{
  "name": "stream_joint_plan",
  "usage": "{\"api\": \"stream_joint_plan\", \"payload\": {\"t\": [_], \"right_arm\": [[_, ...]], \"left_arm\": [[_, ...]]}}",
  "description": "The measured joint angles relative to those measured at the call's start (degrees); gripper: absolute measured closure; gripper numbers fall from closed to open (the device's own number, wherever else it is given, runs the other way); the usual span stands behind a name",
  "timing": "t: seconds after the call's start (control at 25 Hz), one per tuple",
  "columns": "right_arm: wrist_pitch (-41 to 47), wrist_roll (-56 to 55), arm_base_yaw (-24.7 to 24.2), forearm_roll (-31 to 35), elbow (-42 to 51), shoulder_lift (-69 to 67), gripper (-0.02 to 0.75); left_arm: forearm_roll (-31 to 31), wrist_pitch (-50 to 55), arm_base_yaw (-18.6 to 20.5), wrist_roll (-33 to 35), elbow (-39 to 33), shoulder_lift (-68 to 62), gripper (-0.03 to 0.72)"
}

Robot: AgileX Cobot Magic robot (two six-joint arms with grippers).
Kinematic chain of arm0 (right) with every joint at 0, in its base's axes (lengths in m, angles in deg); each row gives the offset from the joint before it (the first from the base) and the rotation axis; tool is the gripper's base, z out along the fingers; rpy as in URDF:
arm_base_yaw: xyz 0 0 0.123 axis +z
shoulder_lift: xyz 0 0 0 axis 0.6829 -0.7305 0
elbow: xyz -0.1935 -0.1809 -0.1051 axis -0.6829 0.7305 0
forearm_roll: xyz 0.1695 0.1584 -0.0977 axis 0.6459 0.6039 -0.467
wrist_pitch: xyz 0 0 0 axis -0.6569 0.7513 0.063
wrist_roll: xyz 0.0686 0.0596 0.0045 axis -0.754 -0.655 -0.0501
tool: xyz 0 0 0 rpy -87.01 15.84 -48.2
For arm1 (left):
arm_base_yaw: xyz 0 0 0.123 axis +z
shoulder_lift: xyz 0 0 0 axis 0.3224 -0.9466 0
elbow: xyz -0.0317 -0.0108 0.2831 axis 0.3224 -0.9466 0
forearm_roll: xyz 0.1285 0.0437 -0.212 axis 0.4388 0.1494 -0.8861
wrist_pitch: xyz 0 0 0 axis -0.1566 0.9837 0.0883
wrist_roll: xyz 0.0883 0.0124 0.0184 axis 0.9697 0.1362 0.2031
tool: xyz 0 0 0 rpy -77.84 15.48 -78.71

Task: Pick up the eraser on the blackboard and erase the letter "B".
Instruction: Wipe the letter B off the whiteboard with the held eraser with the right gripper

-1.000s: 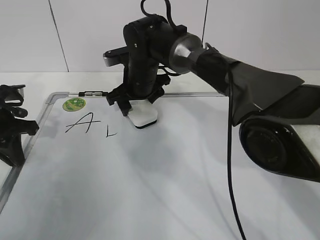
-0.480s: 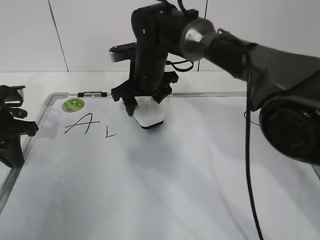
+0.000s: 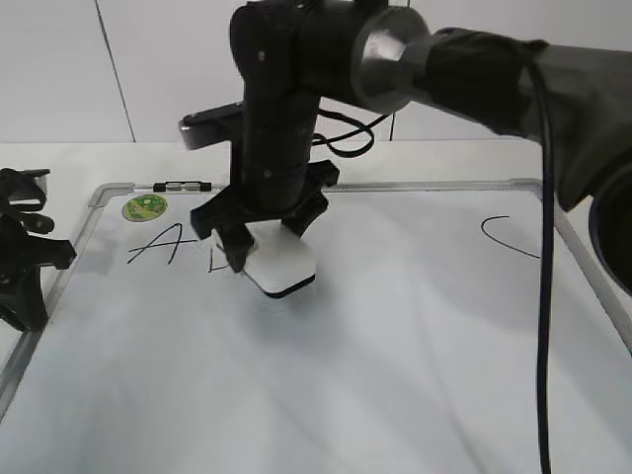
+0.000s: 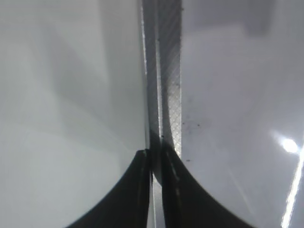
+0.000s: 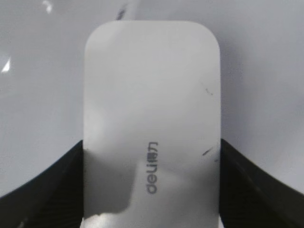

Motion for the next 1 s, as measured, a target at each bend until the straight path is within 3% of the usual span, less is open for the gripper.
{"api": "stream_joint_plan", "payload": {"t": [0.28, 0.48, 1.0], "right_arm": [[-3.1, 1.0, 3.8, 0.4, 1.5, 0.5, 0.174], [-7.6, 1.5, 3.9, -0.2, 1.5, 0.5, 0.174], [-7.0, 2.2, 4.0, -1.2, 1.5, -3.9, 0.174]], "left_arm": [[0.0, 0.0, 0.0, 0.0, 0.0, 0.0, 0.640], [0.0, 0.0, 0.0, 0.0, 0.0, 0.0, 0.640], [0.0, -0.1, 0.0, 0.1, 0.0, -0.1, 0.640]]}}
